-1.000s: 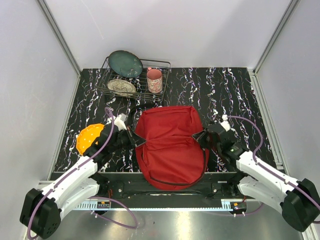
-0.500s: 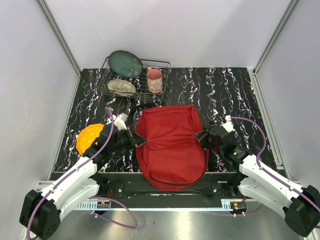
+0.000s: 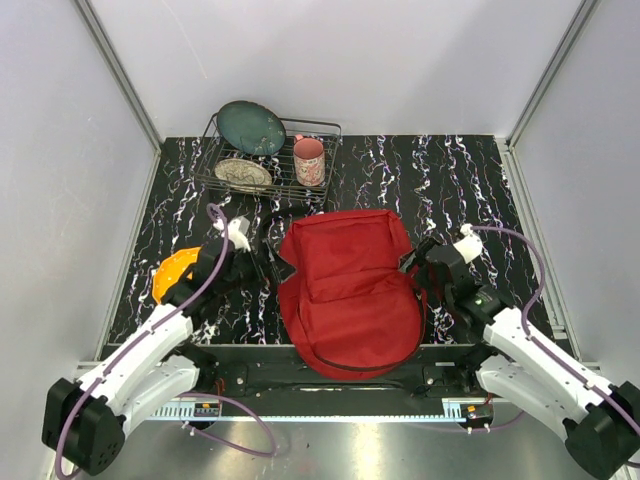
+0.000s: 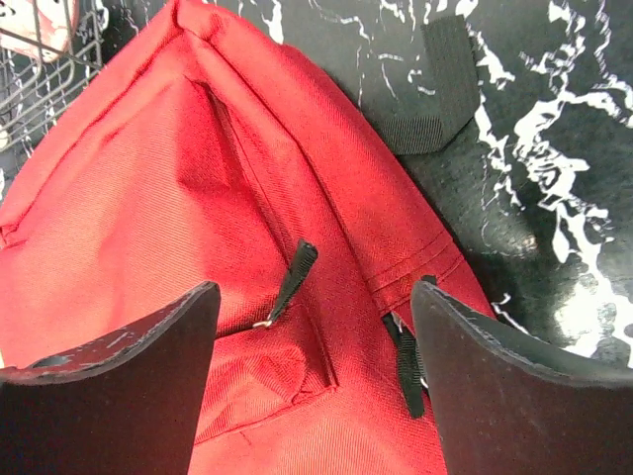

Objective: Pack the student bag
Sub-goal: Zip the student bag at the center of the board, then reset both arms

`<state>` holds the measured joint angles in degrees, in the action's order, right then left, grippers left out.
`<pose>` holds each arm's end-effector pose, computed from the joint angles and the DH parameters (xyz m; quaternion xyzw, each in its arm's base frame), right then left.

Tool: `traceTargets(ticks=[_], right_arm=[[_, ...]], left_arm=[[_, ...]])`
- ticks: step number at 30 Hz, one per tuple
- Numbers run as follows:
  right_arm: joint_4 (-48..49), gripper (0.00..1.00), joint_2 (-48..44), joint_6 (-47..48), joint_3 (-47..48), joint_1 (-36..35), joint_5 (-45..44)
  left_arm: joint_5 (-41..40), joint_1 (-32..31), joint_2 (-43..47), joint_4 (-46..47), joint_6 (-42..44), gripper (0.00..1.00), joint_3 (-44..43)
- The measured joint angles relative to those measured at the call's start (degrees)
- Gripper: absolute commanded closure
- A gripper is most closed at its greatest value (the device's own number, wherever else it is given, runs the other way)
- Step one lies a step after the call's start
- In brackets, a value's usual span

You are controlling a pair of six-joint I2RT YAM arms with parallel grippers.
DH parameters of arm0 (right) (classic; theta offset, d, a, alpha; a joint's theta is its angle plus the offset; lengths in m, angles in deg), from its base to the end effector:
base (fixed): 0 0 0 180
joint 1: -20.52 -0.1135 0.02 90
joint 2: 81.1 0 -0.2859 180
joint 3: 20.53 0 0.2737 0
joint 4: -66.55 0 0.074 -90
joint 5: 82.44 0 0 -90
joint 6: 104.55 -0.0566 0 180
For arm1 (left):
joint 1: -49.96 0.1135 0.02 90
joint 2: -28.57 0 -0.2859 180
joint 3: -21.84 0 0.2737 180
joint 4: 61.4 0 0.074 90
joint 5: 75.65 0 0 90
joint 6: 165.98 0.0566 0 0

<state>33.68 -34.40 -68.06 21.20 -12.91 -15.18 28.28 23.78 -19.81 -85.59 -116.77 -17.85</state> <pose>0.1758 0.0899 0.2204 0.2389 0.8520 0.1680 0.4346 0.1815 -0.1044 0.2159 -0.0534 0.8721 -0.3506 0.3370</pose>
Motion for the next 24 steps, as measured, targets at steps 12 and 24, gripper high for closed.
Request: traceTargets(ticks=[12, 24], right_arm=[[-12.5, 0.00, -5.7, 6.2, 9.1, 3.1, -8.2], [-9.9, 0.00, 16.1, 18.3, 17.2, 37.8, 13.4]], left_arm=[[-21.4, 0.0, 6.5, -17.6, 5.8, 0.01, -15.0], [-29.6, 0.0, 5.9, -22.3, 6.3, 0.01, -15.3]])
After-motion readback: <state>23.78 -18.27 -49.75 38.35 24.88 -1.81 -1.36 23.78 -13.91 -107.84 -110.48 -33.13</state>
